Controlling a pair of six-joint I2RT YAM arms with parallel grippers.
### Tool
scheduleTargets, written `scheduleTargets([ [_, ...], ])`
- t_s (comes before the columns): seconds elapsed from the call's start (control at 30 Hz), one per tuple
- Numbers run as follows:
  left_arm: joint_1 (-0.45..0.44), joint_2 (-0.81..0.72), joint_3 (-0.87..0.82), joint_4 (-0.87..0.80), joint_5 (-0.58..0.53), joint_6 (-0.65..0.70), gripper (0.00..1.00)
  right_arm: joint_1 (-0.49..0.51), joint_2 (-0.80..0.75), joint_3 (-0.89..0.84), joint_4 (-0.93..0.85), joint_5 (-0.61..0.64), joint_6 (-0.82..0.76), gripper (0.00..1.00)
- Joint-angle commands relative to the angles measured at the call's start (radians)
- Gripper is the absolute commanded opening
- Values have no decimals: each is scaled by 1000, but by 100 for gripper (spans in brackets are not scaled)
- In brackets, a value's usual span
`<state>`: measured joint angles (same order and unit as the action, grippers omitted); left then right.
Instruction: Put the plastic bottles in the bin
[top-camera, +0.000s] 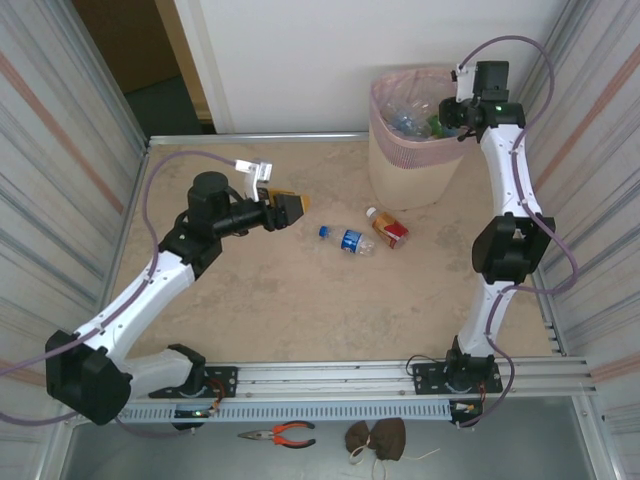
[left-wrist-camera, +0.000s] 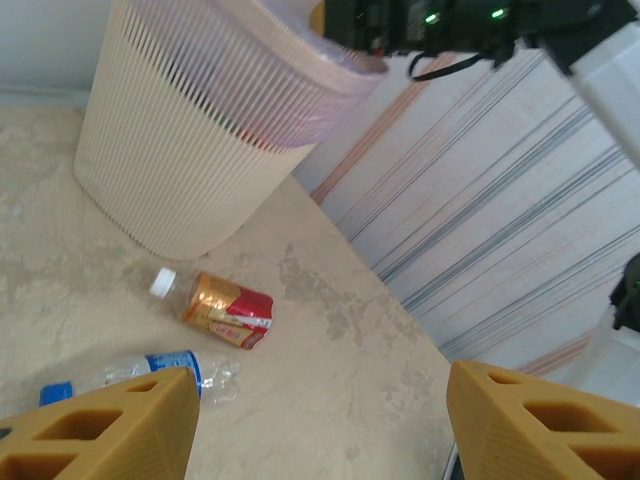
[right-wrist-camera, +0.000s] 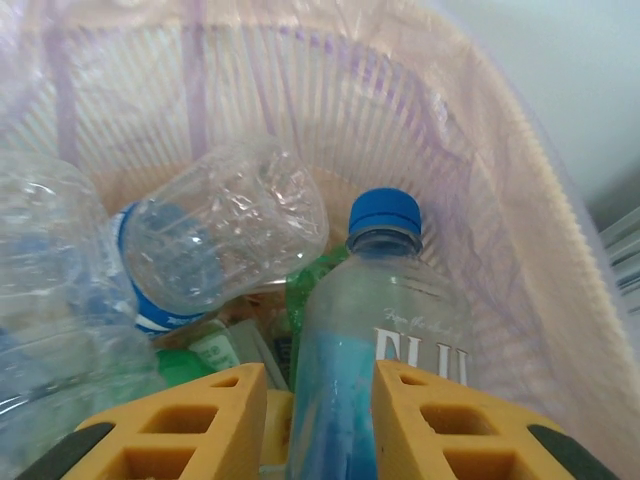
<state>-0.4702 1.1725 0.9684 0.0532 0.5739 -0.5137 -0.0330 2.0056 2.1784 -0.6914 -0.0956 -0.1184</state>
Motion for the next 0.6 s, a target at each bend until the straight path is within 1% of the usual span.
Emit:
scheduleTargets([
  [0.0,10,27,15,-18,-20,-68,67,8,-126,-6,10,-37,39,32],
  [0.2,0,125,12,-37,-86,-208,67,18,-278,-161,84,-63,80,33],
  [0.3,-19,180,15,-44,-140,-272,68,21,-357,-253,123,-76,103,34],
  [0.47,-60,290,76,-156,-266,-361,69,28,-493,-428,169,-81,128,34],
  [0.57,-69,355,102,-189,-282,-442,72,30,-561,-510,184,-85,138,34],
])
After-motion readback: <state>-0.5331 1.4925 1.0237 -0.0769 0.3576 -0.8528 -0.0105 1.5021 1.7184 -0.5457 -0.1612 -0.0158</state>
